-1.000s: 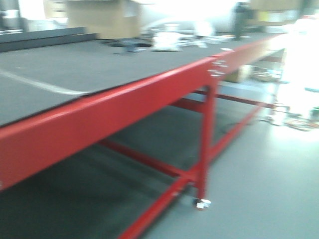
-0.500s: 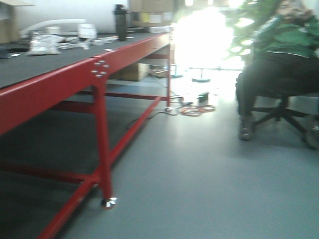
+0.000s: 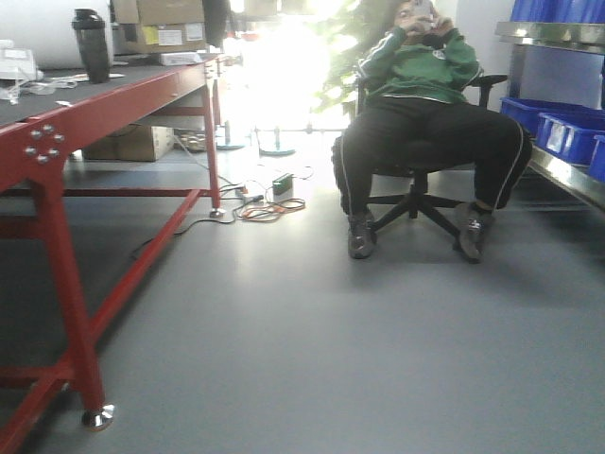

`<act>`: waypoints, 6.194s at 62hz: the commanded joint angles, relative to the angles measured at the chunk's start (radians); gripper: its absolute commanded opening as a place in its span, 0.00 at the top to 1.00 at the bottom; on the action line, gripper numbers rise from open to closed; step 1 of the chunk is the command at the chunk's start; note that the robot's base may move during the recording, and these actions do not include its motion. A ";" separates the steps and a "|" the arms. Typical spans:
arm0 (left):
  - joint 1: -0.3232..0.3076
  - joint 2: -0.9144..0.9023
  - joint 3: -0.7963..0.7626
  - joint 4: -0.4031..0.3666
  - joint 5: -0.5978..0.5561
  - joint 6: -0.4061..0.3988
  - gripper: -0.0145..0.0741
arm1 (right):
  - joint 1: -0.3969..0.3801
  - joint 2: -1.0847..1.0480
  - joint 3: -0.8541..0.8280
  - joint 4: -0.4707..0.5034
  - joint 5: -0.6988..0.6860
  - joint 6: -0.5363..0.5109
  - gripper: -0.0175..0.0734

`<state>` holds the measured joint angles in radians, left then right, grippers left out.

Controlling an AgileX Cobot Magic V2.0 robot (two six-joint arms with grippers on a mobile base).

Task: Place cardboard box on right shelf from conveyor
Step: 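Carry the box in the right gripper to the steel shelf rack, then raise the held box with the right gripper above the upper shelf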

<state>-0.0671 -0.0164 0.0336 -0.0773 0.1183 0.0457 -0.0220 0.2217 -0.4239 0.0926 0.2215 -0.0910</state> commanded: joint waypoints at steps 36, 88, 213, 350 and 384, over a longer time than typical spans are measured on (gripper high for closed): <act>-0.005 -0.005 0.006 -0.006 -0.085 0.000 0.97 | -0.004 0.010 -0.030 0.001 -0.096 -0.012 0.76; -0.005 -0.005 0.006 -0.006 -0.085 0.000 0.97 | -0.004 0.010 -0.030 0.001 -0.096 -0.012 0.76; -0.005 -0.005 0.006 -0.006 -0.085 0.000 0.97 | -0.004 0.010 -0.030 0.001 -0.096 -0.012 0.76; -0.005 -0.005 0.006 -0.006 -0.085 0.000 0.97 | -0.004 0.020 -0.092 0.032 -0.073 -0.010 0.80; -0.005 -0.005 0.006 -0.006 -0.085 0.000 0.97 | 0.143 0.487 -0.535 -0.136 0.046 0.015 0.80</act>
<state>-0.0671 -0.0164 0.0336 -0.0773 0.1183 0.0457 0.0569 0.6370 -0.8809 0.0388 0.3498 -0.1122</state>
